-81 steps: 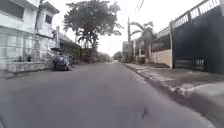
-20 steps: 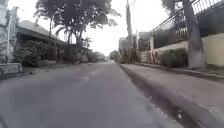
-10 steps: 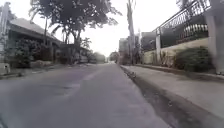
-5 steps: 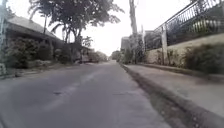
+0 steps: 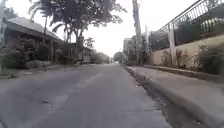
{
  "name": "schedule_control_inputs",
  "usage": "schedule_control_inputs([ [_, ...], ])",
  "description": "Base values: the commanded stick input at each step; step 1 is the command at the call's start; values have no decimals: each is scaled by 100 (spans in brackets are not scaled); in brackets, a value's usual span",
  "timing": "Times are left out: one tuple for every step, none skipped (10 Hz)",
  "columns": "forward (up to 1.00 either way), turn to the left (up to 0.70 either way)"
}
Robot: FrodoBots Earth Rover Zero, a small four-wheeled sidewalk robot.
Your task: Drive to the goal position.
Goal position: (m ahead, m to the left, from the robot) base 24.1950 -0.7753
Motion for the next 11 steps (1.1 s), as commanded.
schedule_control_inputs([
  [100, -34],
  [100, -10],
  [100, 6],
  [100, 6],
  [100, 6],
  [100, 6],
  [100, 6],
  [100, 6],
  [100, 6],
  [100, -12],
  [100, -34],
])
